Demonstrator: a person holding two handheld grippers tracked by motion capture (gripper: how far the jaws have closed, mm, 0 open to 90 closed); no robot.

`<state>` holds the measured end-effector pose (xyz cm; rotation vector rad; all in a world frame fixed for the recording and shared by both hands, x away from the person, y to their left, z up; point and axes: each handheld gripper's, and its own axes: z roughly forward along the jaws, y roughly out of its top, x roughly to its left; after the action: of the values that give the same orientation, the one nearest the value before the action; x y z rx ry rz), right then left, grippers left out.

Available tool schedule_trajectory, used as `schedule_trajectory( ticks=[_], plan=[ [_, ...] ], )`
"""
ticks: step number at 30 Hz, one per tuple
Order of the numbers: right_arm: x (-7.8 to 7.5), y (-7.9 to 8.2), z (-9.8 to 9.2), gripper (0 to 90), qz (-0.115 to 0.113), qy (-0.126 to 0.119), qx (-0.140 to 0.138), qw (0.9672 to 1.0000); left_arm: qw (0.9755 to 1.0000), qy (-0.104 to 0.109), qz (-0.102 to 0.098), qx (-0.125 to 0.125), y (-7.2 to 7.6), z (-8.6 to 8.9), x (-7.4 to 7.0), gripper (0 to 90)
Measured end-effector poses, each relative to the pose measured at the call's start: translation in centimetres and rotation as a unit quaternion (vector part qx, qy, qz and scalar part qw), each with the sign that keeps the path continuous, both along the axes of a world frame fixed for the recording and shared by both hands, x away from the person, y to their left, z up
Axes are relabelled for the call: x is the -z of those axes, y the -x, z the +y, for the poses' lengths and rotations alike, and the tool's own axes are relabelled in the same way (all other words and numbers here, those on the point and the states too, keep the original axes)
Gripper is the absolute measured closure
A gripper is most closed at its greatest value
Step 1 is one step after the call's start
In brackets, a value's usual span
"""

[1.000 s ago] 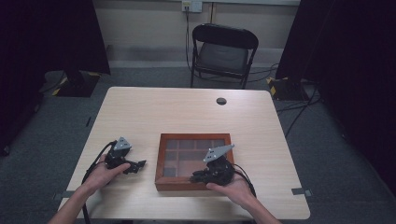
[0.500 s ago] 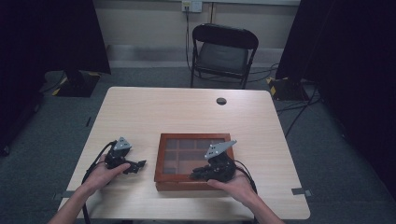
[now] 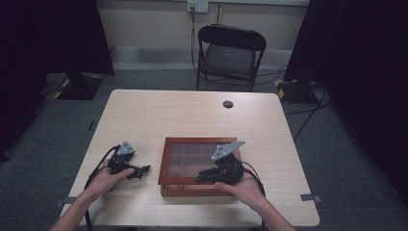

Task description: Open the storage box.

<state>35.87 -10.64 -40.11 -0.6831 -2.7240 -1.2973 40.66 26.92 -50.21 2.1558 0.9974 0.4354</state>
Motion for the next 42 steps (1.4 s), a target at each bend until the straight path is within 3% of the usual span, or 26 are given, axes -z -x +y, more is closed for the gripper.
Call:
schedule_trajectory(
  ticks=[42],
  plan=[
    [-3.7, -1.3, -0.1, 80.8, -0.010, -0.014, 0.012, 0.9998, 1.0000, 0.002, 0.000, -0.001, 0.0, 0.0, 0.0, 6.1]
  ],
)
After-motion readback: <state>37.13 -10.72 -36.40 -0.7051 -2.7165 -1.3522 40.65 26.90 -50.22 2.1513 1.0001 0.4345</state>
